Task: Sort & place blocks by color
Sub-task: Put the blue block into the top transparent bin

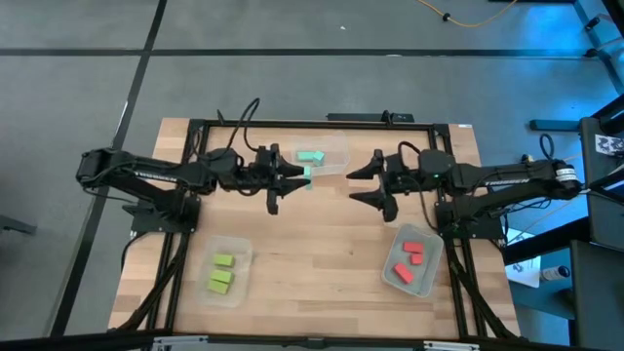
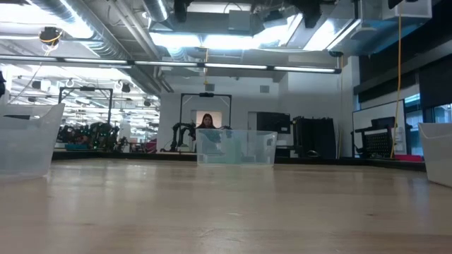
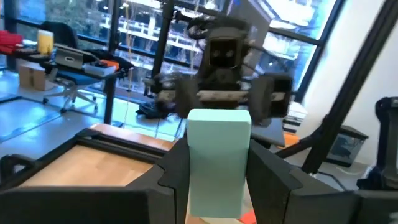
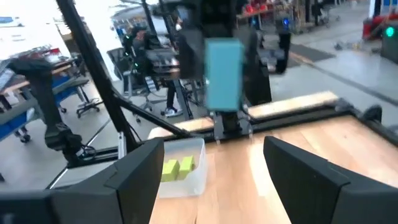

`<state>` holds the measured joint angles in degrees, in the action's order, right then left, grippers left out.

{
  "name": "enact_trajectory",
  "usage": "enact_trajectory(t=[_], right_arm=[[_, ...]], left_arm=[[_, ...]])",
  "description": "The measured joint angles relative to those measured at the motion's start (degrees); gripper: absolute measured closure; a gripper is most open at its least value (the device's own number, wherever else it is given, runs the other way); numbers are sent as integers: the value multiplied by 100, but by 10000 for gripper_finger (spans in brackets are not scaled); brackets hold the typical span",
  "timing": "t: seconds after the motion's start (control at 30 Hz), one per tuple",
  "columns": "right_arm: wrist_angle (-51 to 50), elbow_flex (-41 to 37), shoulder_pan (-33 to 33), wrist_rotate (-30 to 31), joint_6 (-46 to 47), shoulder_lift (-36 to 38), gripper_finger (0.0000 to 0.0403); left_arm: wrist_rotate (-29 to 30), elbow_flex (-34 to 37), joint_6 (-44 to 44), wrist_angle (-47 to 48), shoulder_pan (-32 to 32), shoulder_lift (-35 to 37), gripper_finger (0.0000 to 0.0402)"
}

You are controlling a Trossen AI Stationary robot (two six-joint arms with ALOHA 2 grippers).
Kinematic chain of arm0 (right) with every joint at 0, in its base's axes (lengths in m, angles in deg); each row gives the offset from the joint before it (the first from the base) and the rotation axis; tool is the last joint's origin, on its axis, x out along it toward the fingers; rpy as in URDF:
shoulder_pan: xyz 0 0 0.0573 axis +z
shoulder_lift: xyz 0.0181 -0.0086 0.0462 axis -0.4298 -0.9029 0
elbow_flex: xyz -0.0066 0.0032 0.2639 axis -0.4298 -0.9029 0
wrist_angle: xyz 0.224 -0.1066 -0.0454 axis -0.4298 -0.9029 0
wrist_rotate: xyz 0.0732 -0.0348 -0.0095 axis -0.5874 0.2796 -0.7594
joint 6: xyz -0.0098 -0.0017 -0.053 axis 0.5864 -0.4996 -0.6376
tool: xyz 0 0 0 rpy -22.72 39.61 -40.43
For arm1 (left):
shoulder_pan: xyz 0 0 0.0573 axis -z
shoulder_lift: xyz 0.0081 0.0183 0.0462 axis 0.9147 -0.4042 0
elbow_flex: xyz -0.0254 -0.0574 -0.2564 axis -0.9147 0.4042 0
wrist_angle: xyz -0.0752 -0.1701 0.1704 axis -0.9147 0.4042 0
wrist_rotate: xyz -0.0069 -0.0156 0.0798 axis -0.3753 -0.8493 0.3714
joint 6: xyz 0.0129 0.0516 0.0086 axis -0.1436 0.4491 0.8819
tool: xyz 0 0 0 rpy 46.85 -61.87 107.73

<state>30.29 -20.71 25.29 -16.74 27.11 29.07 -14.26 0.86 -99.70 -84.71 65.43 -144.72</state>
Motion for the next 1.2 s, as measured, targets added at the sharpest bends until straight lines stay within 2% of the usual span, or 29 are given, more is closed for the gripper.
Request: enact_trajectory(t=[0.1, 0.2, 0.43, 0.67, 1.2], right_arm=[[252, 0, -4, -33, 72, -429, 124], [715, 5, 6, -76, 234, -928, 124], [774, 440, 2, -39, 183, -1730, 124], [890, 549, 2, -70, -95, -1717, 124], [977, 549, 4, -386, -273, -1705, 124]], left_arm=[[-39, -48, 1, -360, 62, -258, 288], [-55, -196, -1, -322, 70, -573, 288], [-65, -583, 0, -305, 72, -1096, 288], [-239, -601, -154, -296, 96, -1107, 288], [-149, -603, -301, -49, 197, -1104, 288]])
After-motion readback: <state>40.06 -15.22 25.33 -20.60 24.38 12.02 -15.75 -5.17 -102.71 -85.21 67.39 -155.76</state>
